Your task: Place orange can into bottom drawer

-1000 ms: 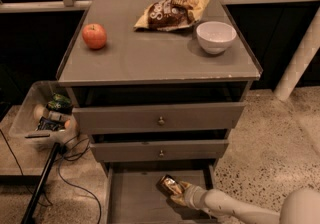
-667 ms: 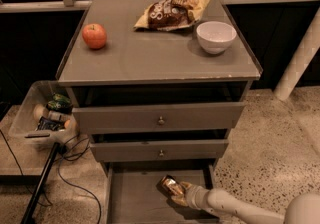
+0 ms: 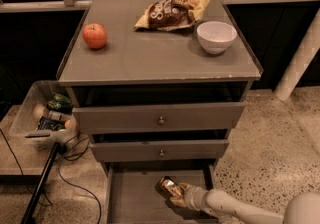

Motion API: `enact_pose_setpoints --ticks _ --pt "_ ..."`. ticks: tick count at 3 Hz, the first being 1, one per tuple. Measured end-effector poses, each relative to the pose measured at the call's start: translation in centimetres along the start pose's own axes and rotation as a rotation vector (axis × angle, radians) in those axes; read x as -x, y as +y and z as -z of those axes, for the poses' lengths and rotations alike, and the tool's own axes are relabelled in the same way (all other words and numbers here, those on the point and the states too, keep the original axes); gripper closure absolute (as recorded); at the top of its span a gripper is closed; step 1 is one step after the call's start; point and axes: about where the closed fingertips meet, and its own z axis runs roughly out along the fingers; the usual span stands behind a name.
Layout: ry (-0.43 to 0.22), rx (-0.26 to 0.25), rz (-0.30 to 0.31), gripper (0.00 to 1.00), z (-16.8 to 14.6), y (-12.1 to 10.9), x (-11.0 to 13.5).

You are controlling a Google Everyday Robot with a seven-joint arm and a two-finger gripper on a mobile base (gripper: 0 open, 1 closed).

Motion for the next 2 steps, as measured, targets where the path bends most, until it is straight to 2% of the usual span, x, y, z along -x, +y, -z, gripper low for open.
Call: enact_pose_setpoints --ticks 2 --pt "0.0 0.0 0.0 0.13 0.0 0.01 0.0"
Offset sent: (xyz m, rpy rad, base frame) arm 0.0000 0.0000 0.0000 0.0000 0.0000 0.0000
